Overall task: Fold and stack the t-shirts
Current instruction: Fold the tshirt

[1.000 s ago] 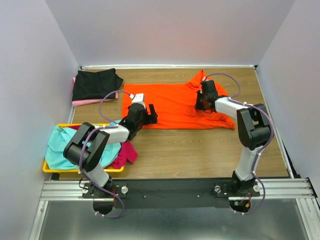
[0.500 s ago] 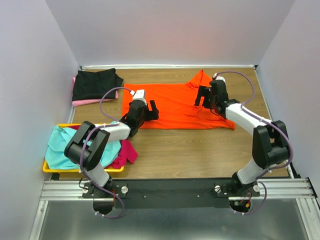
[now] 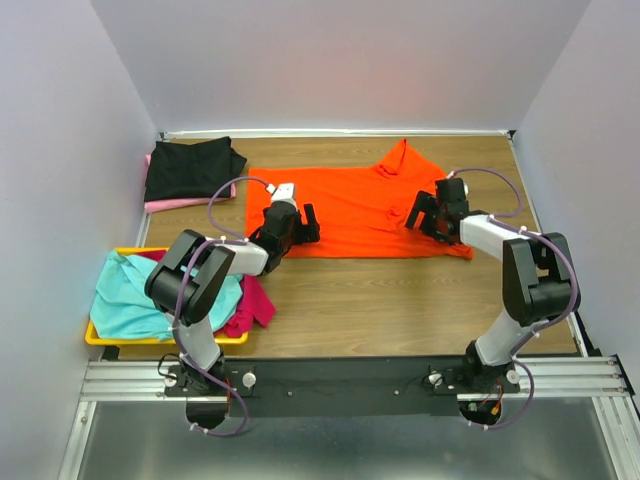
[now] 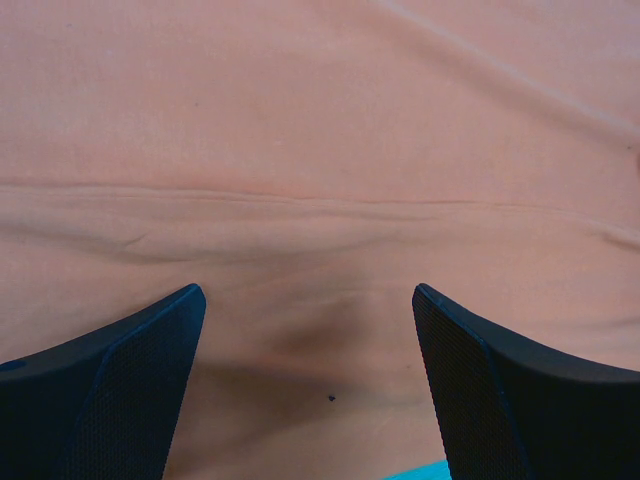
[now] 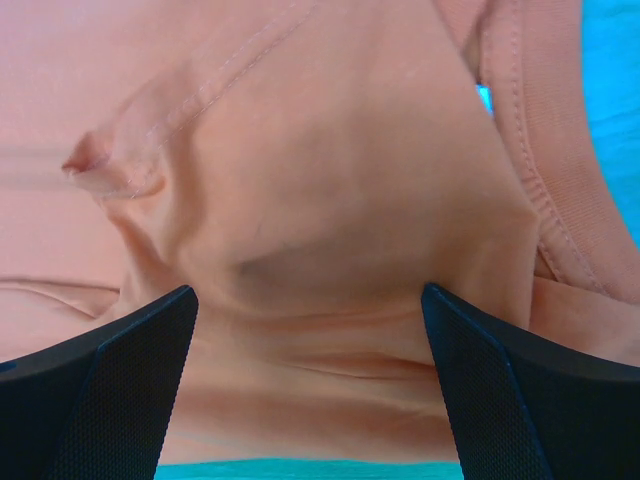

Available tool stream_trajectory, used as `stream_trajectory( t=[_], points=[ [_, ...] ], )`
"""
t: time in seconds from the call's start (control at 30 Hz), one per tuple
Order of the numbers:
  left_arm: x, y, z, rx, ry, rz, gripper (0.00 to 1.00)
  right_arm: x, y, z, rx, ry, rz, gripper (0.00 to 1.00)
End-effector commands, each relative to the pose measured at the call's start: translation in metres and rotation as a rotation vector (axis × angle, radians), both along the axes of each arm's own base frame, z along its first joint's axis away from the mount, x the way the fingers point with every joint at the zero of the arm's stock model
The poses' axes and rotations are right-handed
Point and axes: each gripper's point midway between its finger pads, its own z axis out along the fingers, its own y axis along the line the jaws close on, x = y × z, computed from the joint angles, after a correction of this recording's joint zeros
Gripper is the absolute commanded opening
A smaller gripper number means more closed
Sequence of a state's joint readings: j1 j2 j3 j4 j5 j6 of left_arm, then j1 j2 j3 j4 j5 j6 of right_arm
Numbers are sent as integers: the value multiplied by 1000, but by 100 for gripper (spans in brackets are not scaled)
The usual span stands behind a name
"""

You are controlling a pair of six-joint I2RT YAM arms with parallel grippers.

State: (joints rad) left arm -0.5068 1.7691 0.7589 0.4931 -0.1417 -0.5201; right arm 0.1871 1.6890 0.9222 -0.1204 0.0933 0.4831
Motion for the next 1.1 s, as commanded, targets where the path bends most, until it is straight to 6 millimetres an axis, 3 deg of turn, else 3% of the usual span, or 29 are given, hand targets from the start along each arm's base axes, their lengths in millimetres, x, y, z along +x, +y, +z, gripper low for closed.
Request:
stream_trajectory(
  t=[0.0,0.3,0.43,0.9,1.07],
  points=[
    [-1,-2,-5,1,-16,4,92,-16,-15,-21,70,86,-69,100],
    [-19,-15,-19,-7,15,-26,92,-36,-50,-40,126,150,-183,100],
    [-30,-19,-22,-14,26,-37,93,-43,-69,-31,134,123,-254,100],
    [-79,-17,-28,-27,54,-55,92,-72,-89,-8,113,25,-394,100],
    [-98,-18,-27,-47,59,-64,92,-78,-105,10,96,-56,-465,100]
  ],
)
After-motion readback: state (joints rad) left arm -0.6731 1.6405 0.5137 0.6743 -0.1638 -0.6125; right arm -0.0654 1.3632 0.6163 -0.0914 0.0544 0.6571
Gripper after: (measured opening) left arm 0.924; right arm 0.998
